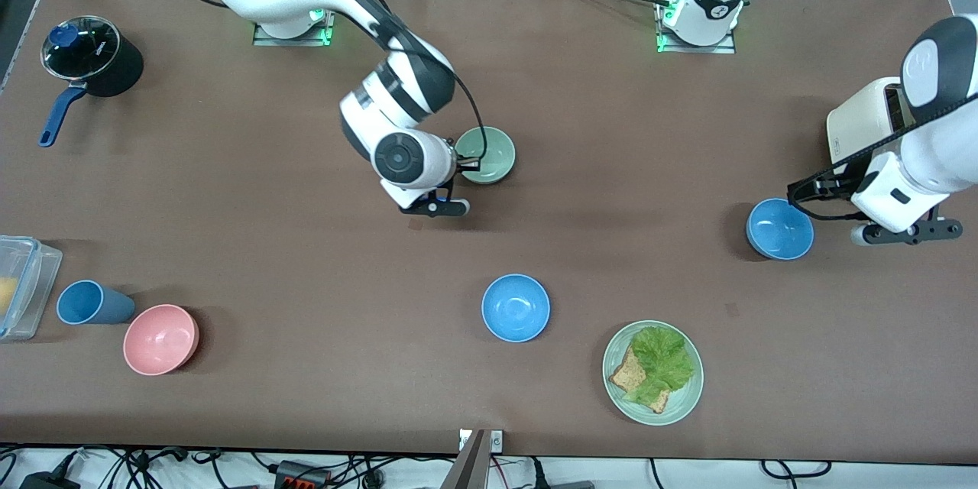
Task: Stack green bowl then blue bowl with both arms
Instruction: 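Carry the green bowl with the right gripper to the table center, then release the green bowl with the right gripper while the left gripper reaches the blue bowl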
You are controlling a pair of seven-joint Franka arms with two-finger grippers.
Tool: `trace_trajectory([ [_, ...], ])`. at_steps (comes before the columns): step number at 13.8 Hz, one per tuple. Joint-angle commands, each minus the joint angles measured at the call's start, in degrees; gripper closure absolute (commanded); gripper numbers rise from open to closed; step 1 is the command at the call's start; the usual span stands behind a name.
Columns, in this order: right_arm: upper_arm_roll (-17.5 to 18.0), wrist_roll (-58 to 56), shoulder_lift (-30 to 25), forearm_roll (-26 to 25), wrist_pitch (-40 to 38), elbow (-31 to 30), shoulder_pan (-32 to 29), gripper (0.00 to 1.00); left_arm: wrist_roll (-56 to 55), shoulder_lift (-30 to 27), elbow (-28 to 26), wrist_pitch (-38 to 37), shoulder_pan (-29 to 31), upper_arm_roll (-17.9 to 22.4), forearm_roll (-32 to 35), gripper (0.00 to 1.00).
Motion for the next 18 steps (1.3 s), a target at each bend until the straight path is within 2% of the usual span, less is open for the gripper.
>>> trace_trajectory([
  [1, -0.88, 0.91, -3.58, -2.74, -9.54, 7.52, -4.34, 0.00, 8.73, 3.15, -1.49, 5.24, 4.39, -0.13, 1.01, 0.00],
  [5, -0.89, -4.95, -5.69, -3.87, -10.18, 8.86, -17.43, 0.00, 13.41, 10.26, -2.64, 12.98, 9.23, -0.05, 1.36, 0.00],
  [7, -0.89, -8.23, -7.44, -8.87, -10.27, 8.86, -20.52, 0.00, 14.99, 13.52, -2.64, 15.62, 9.95, -0.05, 1.45, 0.00],
  [8, -0.81, -9.19, -8.24, -9.68, -10.44, 8.78, -22.36, 0.00, 15.26, 14.58, -2.73, 15.72, 9.95, -0.05, 1.45, 0.00],
  [11, -0.89, -11.82, -10.43, -9.95, -11.32, 8.86, -25.27, 0.00, 16.14, 14.51, -5.00, 17.03, 10.12, -0.05, 1.98, 0.00],
  [13, -1.15, -16.30, -11.58, -9.77, -11.41, 8.86, -27.38, 0.00, 18.51, 13.28, -10.53, 23.78, 11.08, -0.05, 1.98, 0.00],
  [14, -1.94, -18.84, -12.98, -9.68, -11.41, 8.86, -27.74, 0.00, 19.47, 13.27, -11.16, 24.77, 11.79, -0.05, 1.98, 0.00],
  [16, -10.60, -26.74, -15.61, -6.98, -11.32, 8.86, -25.47, 0.00, 22.11, 13.54, -11.52, 24.95, 12.84, -0.05, 1.98, 0.00],
  [18, -22.28, -34.66, -17.90, -2.58, -11.32, 8.69, -19.42, 0.00, 22.56, 13.36, -12.66, 24.95, 13.29, -0.05, 1.98, 0.02],
])
